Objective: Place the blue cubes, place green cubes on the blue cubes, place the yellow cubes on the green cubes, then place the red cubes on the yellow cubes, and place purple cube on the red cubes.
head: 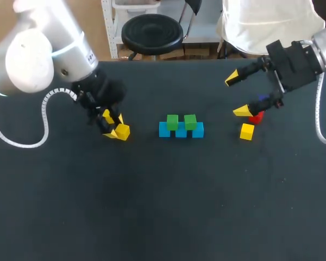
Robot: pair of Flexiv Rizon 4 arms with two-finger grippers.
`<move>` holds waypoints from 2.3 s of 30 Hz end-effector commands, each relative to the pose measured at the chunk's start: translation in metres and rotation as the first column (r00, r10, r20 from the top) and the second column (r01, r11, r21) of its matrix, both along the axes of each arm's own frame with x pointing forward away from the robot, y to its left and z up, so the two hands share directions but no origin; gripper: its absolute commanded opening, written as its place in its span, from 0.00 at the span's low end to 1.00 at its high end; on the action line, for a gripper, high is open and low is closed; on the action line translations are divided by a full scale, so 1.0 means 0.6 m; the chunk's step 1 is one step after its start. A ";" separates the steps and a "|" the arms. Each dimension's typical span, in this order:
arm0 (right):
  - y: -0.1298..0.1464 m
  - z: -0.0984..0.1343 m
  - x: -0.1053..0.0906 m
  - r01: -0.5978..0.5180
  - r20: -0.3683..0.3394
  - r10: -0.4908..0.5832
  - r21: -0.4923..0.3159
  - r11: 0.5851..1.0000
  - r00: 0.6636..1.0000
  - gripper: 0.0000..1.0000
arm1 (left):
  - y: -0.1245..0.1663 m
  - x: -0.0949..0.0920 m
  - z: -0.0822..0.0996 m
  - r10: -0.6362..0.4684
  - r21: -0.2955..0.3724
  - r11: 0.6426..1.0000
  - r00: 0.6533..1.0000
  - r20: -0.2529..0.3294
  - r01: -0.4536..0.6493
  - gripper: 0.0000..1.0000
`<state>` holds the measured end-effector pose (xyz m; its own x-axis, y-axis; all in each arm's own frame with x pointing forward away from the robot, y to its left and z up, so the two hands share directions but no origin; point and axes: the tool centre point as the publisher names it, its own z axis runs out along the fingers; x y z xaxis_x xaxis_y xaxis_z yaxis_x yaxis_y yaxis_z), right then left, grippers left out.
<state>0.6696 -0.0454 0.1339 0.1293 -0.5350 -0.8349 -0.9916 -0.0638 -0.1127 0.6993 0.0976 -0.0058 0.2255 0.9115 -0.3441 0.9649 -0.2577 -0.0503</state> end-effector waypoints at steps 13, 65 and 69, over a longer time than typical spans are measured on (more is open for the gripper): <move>0.000 0.000 0.000 0.000 0.000 0.000 -0.001 1.000 1.000 1.00 | -0.013 -0.017 0.001 -0.014 -0.023 1.000 1.000 0.003 0.014 0.60; 0.000 0.000 0.000 0.000 0.000 0.000 -0.001 1.000 1.000 1.00 | -0.068 -0.023 0.081 0.143 -0.076 0.987 0.990 -0.007 -0.143 0.00; 0.000 0.000 0.000 0.000 0.000 0.000 -0.001 1.000 1.000 1.00 | -0.068 -0.023 0.081 0.143 -0.076 0.987 0.990 -0.007 -0.143 0.00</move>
<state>0.6696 -0.0454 0.1339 0.1293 -0.5350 -0.8349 -0.9916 -0.0638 -0.1127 0.6863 0.0563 0.0427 0.0931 0.9053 -0.4145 0.9921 -0.1197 -0.0385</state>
